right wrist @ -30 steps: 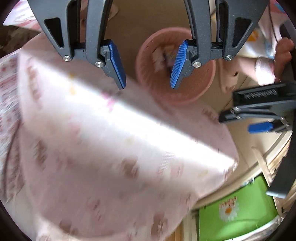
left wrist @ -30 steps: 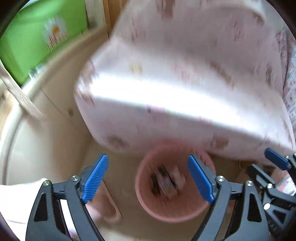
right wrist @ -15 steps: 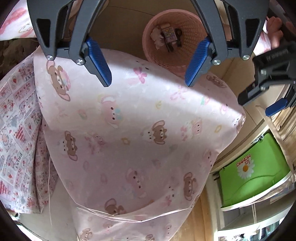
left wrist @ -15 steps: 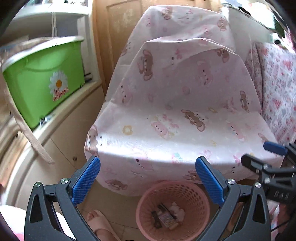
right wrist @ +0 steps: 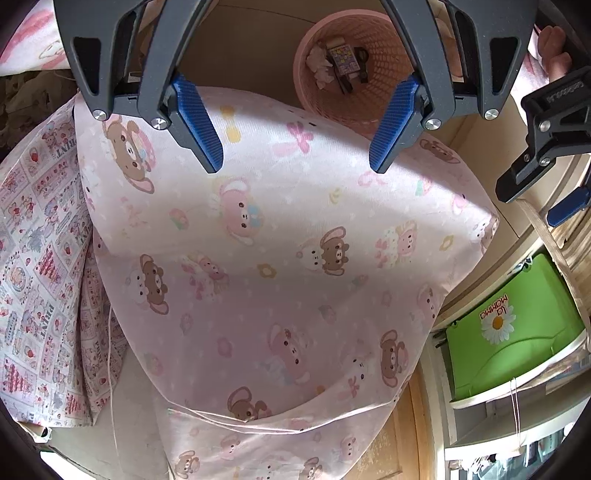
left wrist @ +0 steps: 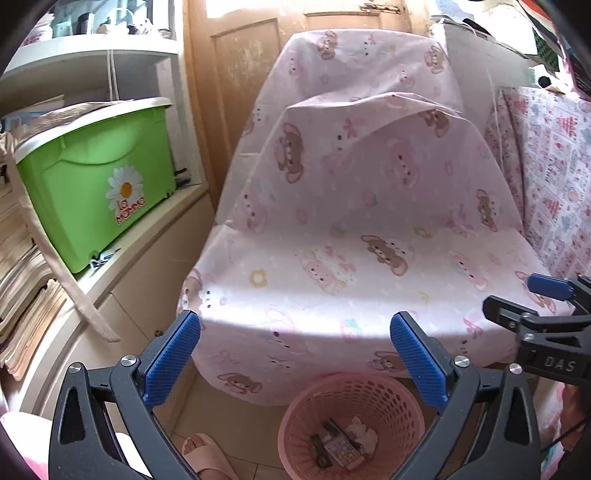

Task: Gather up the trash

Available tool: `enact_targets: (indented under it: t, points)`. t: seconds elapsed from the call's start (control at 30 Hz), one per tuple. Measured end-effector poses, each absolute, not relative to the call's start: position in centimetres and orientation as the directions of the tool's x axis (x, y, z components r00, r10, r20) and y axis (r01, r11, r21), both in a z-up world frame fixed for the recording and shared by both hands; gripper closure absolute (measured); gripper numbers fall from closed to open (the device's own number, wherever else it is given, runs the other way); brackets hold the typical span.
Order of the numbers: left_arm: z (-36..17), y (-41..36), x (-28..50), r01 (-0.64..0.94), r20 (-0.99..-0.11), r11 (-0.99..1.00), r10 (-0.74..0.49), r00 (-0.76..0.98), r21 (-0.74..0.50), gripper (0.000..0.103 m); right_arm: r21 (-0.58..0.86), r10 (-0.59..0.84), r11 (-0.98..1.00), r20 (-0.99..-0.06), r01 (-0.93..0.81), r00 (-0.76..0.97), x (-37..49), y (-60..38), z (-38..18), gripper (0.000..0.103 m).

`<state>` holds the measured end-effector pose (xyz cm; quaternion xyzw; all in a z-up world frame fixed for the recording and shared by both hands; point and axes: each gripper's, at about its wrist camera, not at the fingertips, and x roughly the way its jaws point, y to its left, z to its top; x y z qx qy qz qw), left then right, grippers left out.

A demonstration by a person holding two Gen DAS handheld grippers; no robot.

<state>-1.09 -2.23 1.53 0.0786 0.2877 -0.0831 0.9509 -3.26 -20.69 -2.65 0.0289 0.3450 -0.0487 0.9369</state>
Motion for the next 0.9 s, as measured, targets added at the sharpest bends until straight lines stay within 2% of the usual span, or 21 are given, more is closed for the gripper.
enact_targets:
  t: [0.37,0.9]
  points:
    - [2.43,-1.69,-1.63,0.182,-0.496,0.981,-0.124,0.859,0.069,0.001,0.032,-0.072,0.993,-0.631,0.118,0.773,-3.26,-20.82,-2.08,0.020]
    - [2.39,-1.84,-1.66,0.185,-0.500,0.979,-0.120,0.857,0.083,0.001,0.014,-0.076,0.994,-0.618,0.108,0.782,-3.39,-20.54,-1.92,0.020]
